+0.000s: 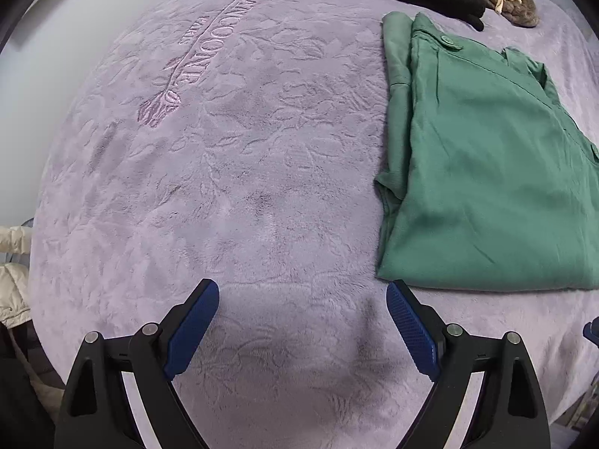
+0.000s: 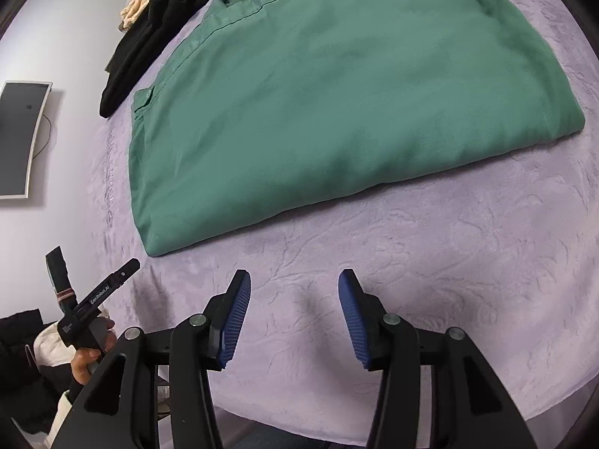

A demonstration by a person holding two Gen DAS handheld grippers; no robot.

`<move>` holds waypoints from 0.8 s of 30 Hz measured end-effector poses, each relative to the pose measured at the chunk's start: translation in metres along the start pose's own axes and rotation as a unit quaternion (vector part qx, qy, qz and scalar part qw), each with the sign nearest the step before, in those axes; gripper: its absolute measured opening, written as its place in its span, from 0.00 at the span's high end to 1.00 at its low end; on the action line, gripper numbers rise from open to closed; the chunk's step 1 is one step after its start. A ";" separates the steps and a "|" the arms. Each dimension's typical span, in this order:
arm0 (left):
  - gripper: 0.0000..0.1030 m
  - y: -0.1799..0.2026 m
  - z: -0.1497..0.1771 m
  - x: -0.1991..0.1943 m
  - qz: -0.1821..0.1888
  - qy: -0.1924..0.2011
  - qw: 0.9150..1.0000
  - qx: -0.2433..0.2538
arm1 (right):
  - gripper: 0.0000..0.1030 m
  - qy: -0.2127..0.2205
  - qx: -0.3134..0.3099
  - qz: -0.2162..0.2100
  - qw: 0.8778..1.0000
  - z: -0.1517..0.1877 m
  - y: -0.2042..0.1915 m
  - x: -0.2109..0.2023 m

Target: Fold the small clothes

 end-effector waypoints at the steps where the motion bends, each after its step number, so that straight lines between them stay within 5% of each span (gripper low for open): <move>1: 0.11 0.002 0.002 -0.002 0.002 -0.003 1.000 0.003 | 0.43 -0.003 0.002 -0.002 1.000 0.002 -0.004 0.001; 11: 0.11 0.031 0.021 -0.017 0.045 -0.008 0.999 -0.003 | 0.28 -0.011 0.002 -0.011 1.000 0.016 -0.030 0.011; 13: 0.10 0.033 0.021 -0.017 0.044 -0.008 0.999 -0.005 | 0.21 -0.010 0.005 -0.013 1.000 0.017 -0.030 0.013; 14: 0.00 0.034 0.021 -0.017 0.038 -0.010 0.999 -0.003 | 0.21 -0.011 0.007 -0.016 1.000 0.018 -0.031 0.014; 21: 0.00 0.027 0.001 -0.005 0.019 -0.009 1.000 0.014 | 0.19 -0.005 0.010 -0.036 0.999 0.021 -0.041 0.020; 24: 0.00 0.025 -0.005 -0.001 0.018 -0.009 1.000 0.010 | 0.00 0.000 0.009 -0.045 0.999 0.022 -0.047 0.022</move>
Point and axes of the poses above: each gripper's, at about its wrist camera, not at the fingertips, and x roughly the way its jaws point, y to its right, z to its underside, the point moved 2 cm from there along x, roughly the way its jaws point, and after that the axes turned 9 degrees about y, right-handed, at the moved point
